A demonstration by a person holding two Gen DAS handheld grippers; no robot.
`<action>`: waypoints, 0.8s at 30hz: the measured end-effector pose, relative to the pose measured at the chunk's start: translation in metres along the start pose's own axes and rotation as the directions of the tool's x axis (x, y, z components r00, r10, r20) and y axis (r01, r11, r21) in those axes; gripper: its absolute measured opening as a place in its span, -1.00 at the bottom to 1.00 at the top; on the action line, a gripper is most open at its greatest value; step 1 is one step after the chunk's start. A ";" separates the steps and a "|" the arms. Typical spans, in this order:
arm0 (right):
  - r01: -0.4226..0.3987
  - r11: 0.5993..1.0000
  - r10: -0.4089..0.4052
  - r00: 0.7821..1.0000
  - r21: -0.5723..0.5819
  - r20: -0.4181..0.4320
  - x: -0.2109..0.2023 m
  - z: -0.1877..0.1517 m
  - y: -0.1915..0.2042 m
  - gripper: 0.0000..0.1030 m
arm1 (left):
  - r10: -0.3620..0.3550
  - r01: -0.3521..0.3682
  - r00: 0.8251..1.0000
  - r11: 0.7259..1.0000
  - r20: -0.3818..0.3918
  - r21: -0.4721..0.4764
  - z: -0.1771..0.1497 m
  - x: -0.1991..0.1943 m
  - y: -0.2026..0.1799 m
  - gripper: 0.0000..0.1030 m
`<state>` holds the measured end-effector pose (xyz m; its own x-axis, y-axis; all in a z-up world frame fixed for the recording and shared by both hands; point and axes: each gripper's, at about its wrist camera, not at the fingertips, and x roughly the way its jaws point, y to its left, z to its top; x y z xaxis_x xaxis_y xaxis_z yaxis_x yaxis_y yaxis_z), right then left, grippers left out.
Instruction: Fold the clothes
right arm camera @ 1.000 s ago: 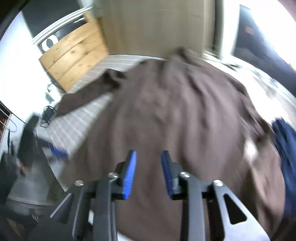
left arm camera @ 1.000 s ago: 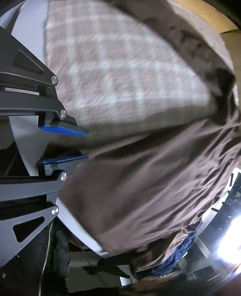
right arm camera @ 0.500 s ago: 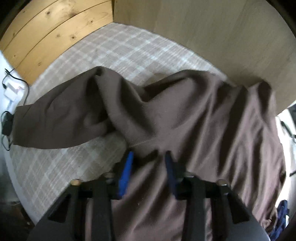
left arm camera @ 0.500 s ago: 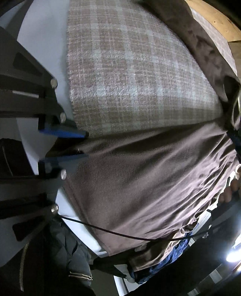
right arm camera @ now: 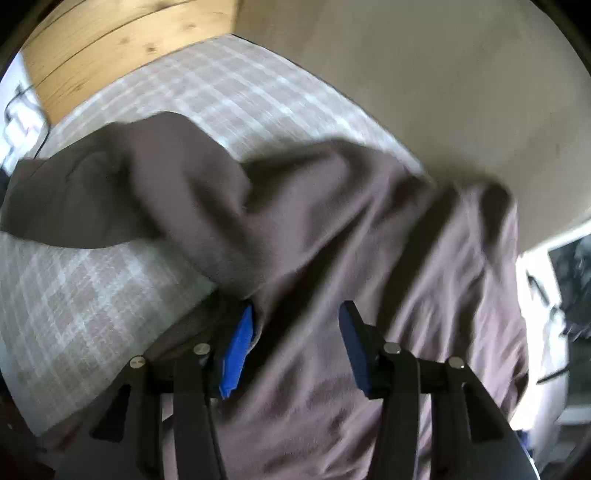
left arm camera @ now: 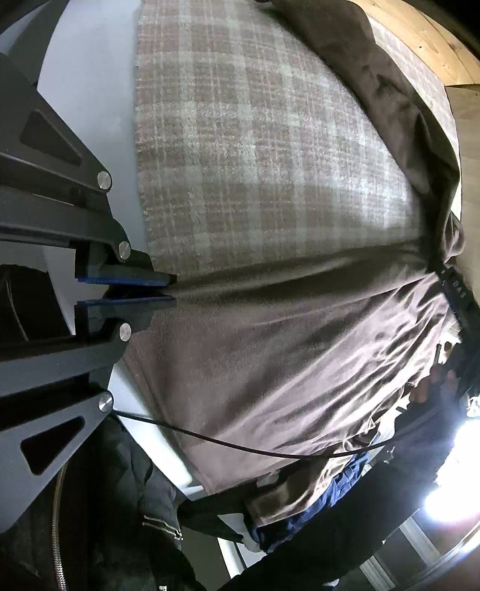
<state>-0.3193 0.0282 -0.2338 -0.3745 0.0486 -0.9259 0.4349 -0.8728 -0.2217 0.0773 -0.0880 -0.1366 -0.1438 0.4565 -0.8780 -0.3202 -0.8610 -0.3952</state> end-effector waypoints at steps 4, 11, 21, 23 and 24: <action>0.103 0.984 -0.092 0.993 -0.149 0.076 -0.013 0.018 0.035 -0.05 | -0.005 0.005 1.000 1.000 0.004 -0.015 -0.002 -0.002 0.001 -0.92; 0.111 0.960 -0.110 0.994 -0.257 0.018 0.020 0.050 0.067 -0.05 | -0.008 0.008 1.000 1.000 0.015 -0.016 -0.004 -0.002 -0.003 -0.92; -0.192 0.979 0.183 0.975 0.066 0.125 0.007 0.069 0.010 -0.87 | -0.025 0.033 0.992 0.997 0.120 -0.067 -0.016 -0.036 0.001 -0.93; -0.210 0.975 0.199 0.971 0.078 0.131 0.004 0.067 0.007 -0.87 | -0.009 0.017 0.995 0.997 0.101 -0.076 -0.015 -0.028 0.009 -0.93; -0.219 0.972 0.207 0.969 0.083 0.134 0.002 0.066 0.005 -0.87 | -0.001 0.007 0.997 0.996 0.071 -0.085 -0.014 -0.018 0.014 -0.93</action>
